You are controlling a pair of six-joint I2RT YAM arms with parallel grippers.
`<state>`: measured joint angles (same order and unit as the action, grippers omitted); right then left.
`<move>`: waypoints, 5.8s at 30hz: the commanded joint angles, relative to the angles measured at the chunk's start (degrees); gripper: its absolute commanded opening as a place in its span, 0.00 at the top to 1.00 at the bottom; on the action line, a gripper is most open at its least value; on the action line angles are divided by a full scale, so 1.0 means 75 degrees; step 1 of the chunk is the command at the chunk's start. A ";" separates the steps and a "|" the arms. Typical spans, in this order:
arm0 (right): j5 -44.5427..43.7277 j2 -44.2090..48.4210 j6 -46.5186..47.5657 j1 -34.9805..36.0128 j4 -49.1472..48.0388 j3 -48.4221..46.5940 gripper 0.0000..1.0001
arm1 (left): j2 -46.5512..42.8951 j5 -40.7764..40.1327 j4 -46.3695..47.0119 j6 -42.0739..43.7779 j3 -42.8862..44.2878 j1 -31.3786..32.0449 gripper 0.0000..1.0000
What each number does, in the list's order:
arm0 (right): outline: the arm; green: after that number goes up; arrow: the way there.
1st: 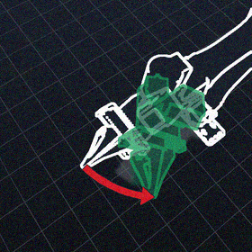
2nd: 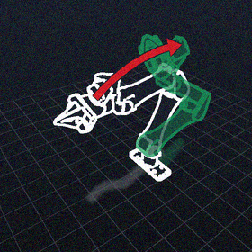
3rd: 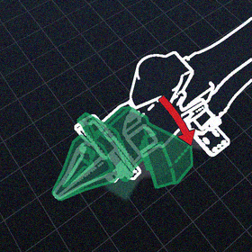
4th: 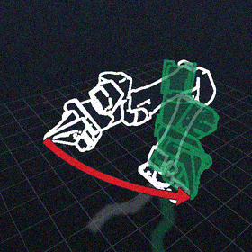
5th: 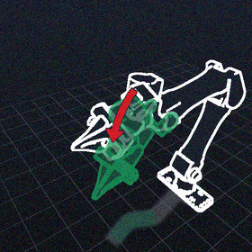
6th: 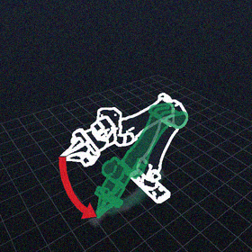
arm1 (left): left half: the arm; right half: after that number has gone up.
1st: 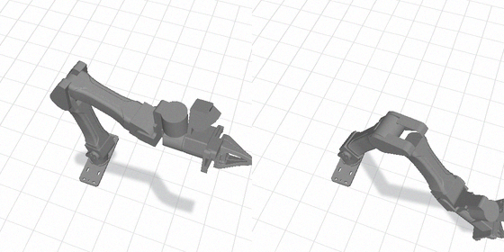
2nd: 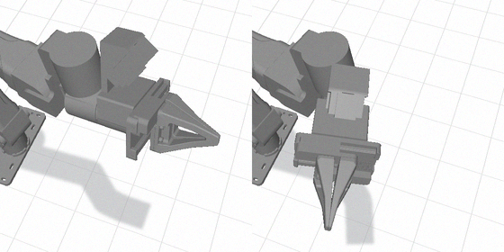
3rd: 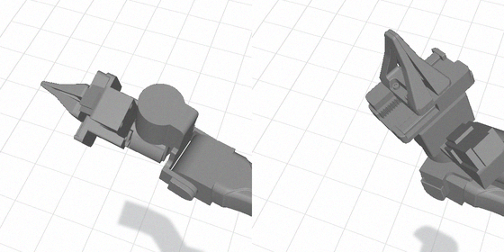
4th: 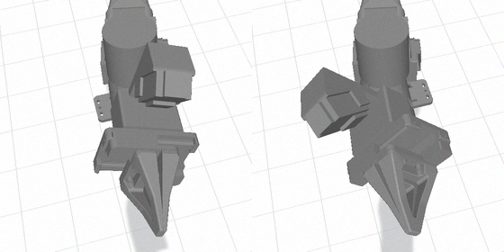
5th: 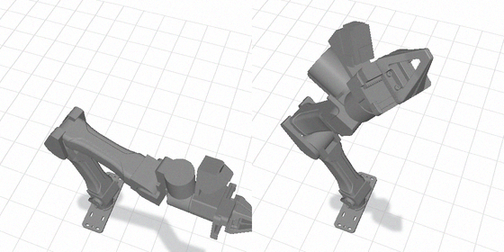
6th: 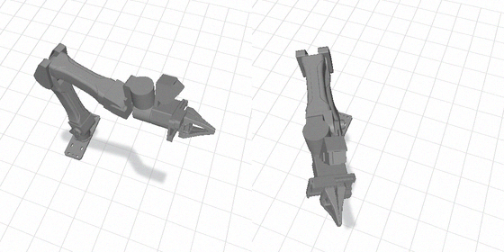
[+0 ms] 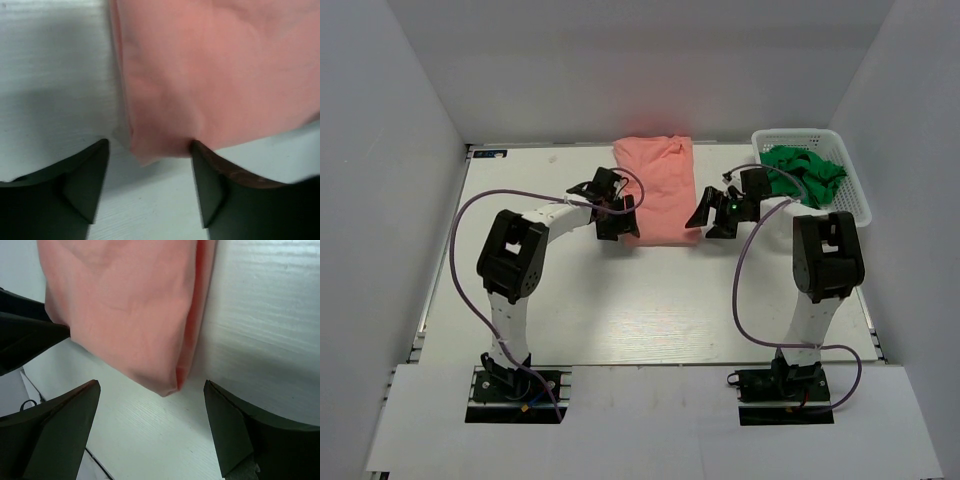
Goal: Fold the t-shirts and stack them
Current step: Grab one side of the 2/3 rectangular tshirt with both arms, then fold the long partially folded tshirt into a neat square, then put the neatly folded tshirt into the corner of the board with the left arm
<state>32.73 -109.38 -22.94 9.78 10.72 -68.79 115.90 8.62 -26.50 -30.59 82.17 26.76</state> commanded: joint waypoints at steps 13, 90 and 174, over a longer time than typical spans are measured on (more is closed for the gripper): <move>0.0475 -0.0650 -0.0457 0.0008 -0.0597 0.0547 0.50 | 0.0214 0.0186 0.0159 -0.0246 -0.0608 -0.0006 0.57; 0.1660 -0.1024 -0.0996 -0.0003 0.1254 -0.4033 1.00 | -0.0548 -0.0622 -0.2831 -0.1910 0.2508 -0.1213 1.00; -0.2641 0.4400 -0.0047 0.0629 0.1031 0.1368 0.10 | 0.1128 0.0010 -0.1493 -0.0446 0.1371 -0.0557 0.85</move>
<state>14.66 -78.78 -24.36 14.94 17.32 -58.81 122.21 9.93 -36.71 -35.86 90.50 22.13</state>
